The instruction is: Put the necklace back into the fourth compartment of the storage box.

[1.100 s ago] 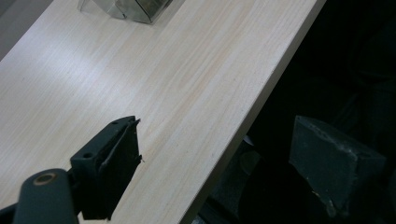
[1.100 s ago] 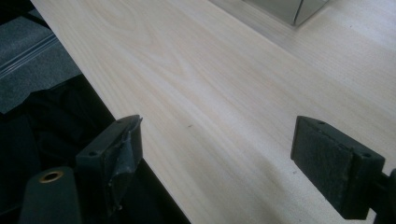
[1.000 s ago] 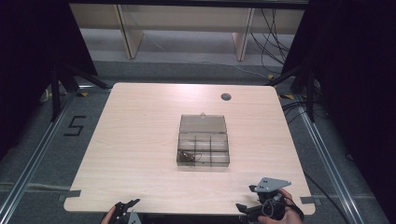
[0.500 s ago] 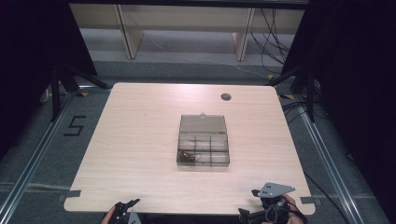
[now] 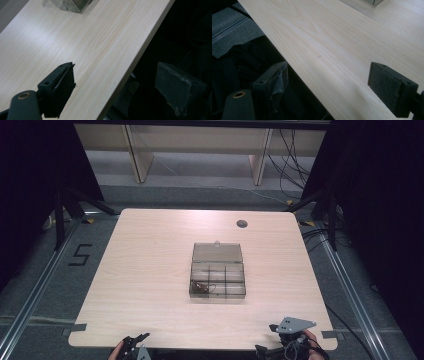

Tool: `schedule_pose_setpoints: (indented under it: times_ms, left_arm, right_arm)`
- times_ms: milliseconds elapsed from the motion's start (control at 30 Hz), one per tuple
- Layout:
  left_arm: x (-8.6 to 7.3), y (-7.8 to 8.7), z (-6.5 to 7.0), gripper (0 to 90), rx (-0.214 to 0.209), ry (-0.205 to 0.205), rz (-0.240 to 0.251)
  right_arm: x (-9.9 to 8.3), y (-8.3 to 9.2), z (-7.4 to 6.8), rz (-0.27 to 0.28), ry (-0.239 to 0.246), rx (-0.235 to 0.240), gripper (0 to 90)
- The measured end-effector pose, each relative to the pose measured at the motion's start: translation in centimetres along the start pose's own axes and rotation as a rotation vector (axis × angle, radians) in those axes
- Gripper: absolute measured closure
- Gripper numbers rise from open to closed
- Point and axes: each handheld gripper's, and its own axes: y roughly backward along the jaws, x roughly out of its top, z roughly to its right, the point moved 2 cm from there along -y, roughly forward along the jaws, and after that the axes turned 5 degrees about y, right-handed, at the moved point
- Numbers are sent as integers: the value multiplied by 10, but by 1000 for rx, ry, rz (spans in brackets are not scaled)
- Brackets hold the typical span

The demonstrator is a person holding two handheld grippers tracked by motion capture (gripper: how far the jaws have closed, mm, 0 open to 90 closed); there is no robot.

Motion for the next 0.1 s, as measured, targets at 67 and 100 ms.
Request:
schedule_pose_setpoints:
  times_ms: [67, 100]
  left_arm:
    - [0, 0, 0, 155, 0, 0, 1]
    - [0, 0, 0, 155, 0, 0, 0]
  right_arm:
    - [0, 0, 0, -1, -6, -3, 174]
    - [0, 1, -1, -3, -14, -2, 174]
